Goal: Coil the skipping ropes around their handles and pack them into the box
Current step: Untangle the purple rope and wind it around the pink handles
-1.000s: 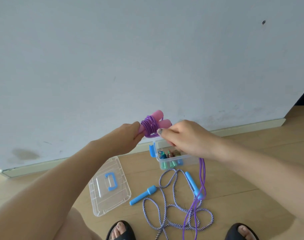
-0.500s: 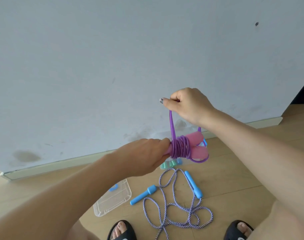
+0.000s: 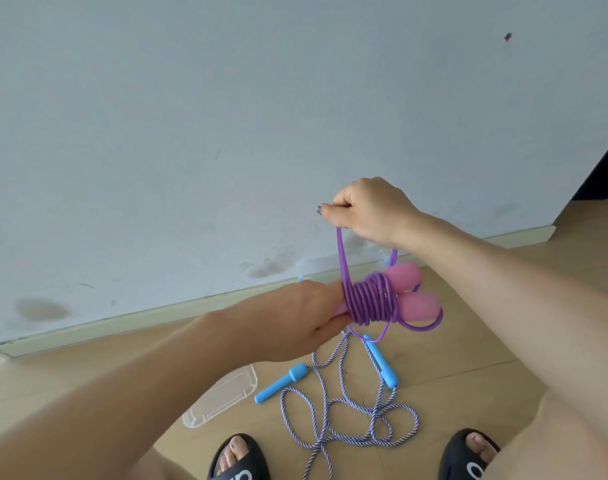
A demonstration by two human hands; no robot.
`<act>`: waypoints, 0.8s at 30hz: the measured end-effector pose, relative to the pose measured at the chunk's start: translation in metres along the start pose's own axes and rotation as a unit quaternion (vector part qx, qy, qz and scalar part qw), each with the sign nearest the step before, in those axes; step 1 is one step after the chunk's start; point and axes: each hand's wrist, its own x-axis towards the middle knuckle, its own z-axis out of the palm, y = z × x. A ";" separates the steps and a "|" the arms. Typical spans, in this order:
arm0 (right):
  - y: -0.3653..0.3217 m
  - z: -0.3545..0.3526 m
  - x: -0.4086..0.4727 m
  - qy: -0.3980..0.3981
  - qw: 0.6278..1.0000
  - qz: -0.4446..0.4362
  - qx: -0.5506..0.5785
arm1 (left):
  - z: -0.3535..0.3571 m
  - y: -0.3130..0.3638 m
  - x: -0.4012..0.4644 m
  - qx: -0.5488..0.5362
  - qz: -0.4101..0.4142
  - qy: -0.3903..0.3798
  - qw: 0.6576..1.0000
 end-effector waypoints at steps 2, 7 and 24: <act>0.019 0.007 0.003 -0.051 0.997 0.039 0.050 | -0.004 -0.005 -0.002 -0.015 -0.008 0.027 0.999; 0.049 0.033 -0.003 -0.127 0.968 0.111 0.187 | -0.016 -0.007 -0.006 -0.099 -0.048 0.096 0.989; -0.014 0.039 -0.063 -0.166 0.971 0.137 0.103 | -0.016 -0.055 0.015 -0.339 -0.349 0.200 0.851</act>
